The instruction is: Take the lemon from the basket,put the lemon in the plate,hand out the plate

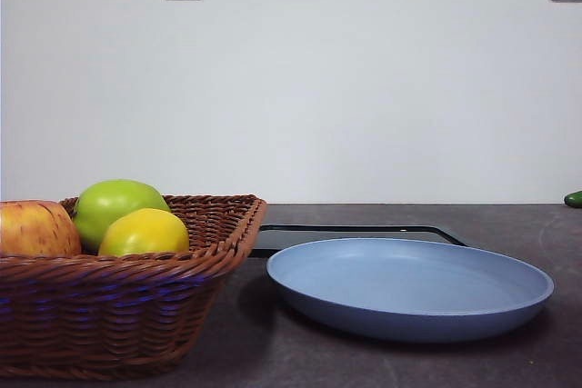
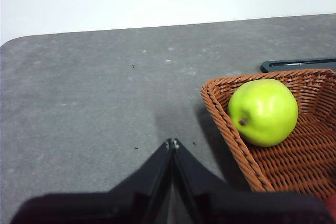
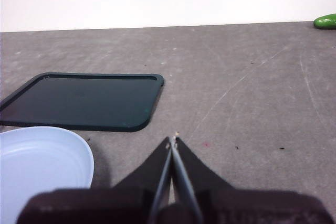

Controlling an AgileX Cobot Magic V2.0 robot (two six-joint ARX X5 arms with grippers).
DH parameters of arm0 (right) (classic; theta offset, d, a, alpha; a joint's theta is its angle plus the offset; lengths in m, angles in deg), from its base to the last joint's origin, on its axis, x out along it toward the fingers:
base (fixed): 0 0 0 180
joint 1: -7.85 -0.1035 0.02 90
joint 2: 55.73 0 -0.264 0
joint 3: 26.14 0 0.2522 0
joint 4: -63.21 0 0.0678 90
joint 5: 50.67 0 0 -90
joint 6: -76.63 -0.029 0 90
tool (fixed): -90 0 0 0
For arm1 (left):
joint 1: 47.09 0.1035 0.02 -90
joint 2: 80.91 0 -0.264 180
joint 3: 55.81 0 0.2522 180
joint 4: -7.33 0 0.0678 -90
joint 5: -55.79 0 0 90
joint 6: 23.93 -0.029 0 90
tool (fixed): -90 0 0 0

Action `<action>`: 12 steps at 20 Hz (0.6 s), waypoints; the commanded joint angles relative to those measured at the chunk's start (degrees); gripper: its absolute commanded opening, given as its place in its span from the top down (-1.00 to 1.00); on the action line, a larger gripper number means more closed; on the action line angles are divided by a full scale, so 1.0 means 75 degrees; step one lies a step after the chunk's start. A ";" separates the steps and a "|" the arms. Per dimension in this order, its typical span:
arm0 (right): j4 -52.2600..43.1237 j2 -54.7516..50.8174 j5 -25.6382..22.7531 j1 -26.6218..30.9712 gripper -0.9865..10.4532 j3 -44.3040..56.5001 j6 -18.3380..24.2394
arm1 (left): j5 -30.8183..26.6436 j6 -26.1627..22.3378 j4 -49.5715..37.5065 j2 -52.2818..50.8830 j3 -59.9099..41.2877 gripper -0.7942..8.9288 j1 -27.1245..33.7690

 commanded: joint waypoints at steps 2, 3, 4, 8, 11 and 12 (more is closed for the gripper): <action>0.0012 -0.0020 0.0006 -0.0015 0.82 0.0035 -0.0428 | 0.0154 0.0452 -0.0358 -0.0015 -0.0090 0.82 0.0012; 0.0012 -0.0020 0.0009 -0.0015 0.82 0.0035 -0.0667 | 0.0297 0.0708 -0.0431 -0.0017 -0.0090 0.82 0.0012; 0.0009 -0.0020 0.0012 -0.0015 0.82 0.0035 -0.0886 | 0.0446 0.0950 -0.0481 -0.0015 -0.0090 0.82 0.0012; -0.0052 -0.0020 0.0038 -0.0015 0.82 0.0035 -0.1999 | 0.1343 0.1903 -0.0621 -0.0017 -0.0090 0.82 0.0012; -0.0029 -0.0020 0.0070 -0.0015 0.82 0.0035 -0.3110 | 0.1865 0.2535 -0.0801 -0.0017 -0.0090 0.82 0.0012; -0.0029 -0.0020 0.0099 -0.0015 0.82 0.0035 -0.3506 | 0.2017 0.2824 -0.0822 -0.0017 -0.0087 0.82 0.0012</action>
